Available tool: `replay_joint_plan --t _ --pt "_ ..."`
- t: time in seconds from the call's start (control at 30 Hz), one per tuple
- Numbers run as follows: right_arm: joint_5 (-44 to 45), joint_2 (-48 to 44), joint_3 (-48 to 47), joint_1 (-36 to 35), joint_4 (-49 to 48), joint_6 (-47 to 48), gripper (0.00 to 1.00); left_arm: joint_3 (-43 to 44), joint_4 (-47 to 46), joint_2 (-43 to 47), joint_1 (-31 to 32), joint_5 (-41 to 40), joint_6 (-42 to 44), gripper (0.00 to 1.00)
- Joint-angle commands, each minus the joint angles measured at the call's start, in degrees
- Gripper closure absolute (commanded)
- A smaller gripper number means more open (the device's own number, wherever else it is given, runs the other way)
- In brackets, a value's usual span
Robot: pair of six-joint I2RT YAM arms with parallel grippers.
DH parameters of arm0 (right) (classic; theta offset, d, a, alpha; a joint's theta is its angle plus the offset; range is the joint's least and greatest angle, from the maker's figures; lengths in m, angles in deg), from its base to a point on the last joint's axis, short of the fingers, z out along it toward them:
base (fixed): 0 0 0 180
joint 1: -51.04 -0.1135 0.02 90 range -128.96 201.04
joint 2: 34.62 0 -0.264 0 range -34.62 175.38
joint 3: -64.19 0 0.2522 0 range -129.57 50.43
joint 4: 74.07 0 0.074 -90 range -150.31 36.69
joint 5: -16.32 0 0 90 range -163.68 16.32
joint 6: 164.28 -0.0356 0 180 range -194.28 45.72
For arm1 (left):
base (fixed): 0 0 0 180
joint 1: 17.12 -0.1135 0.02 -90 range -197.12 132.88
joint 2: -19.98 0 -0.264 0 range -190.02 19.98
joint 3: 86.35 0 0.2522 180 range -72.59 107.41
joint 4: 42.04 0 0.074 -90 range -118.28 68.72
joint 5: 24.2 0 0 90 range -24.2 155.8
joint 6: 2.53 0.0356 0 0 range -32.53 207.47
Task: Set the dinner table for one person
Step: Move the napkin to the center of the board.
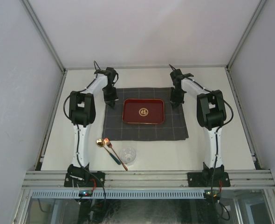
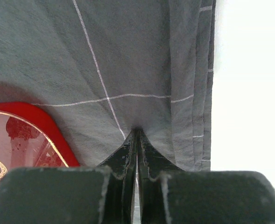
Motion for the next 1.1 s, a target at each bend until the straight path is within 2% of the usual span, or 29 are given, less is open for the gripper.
replay_joint_plan --t 0.0,0.47,1.07 --pt "0.65 0.99 -1.40 1.24 -1.49 1.21 1.00 4.54 1.57 -3.46 -0.23 1.93 0.04 1.00" --pt "1.16 0.43 -2.51 2.50 -0.32 1.72 1.00 9.46 0.98 -6.68 -0.22 7.49 0.55 1.00" --pt "1.02 2.38 -7.72 4.75 2.13 3.18 1.00 8.90 0.31 -6.05 1.21 10.93 0.40 1.00"
